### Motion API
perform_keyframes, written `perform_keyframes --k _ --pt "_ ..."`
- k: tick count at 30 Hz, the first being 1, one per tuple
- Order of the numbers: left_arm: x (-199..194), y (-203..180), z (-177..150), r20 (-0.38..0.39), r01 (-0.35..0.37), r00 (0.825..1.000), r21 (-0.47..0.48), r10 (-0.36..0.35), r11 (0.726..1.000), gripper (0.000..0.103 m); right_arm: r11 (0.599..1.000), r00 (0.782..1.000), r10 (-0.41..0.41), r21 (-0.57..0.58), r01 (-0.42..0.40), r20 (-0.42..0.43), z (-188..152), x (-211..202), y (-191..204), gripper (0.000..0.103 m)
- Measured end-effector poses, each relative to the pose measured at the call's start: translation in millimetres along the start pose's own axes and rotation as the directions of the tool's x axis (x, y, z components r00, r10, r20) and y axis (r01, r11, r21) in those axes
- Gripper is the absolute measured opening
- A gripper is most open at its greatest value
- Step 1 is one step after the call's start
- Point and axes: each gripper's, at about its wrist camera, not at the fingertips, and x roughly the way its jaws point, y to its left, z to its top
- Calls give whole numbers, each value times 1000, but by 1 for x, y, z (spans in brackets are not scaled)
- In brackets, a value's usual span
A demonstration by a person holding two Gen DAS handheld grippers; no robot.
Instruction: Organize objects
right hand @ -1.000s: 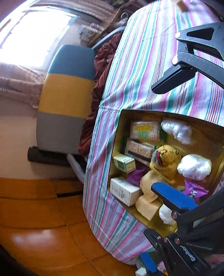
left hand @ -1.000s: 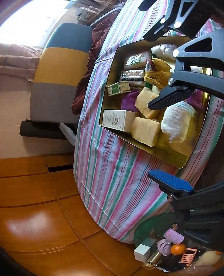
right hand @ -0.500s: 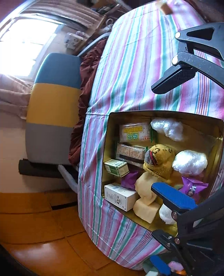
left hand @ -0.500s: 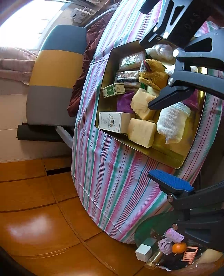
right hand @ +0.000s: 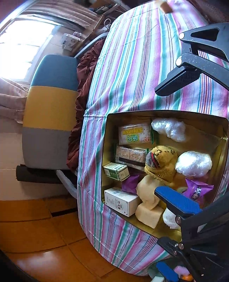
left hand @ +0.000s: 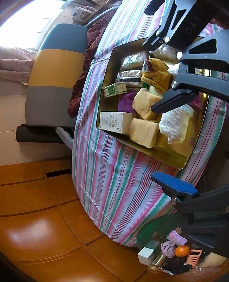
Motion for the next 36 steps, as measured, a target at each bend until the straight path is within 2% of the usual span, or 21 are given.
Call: perform_keyframes --k 8,17,36 --pt "3 2 0 -22 1 1000 -13 -1 1000 69 1000 1000 -5 16 5 -12 1 5 -5 103" --pt "3 -5 -1 -32 22 999 23 -22 999 64 1000 1000 -11 27 12 -25 0 9 -8 103" --pt "12 -1 -3 -84 75 994 -9 -75 997 64 999 999 -13 33 14 -34 -1 12 -9 103"
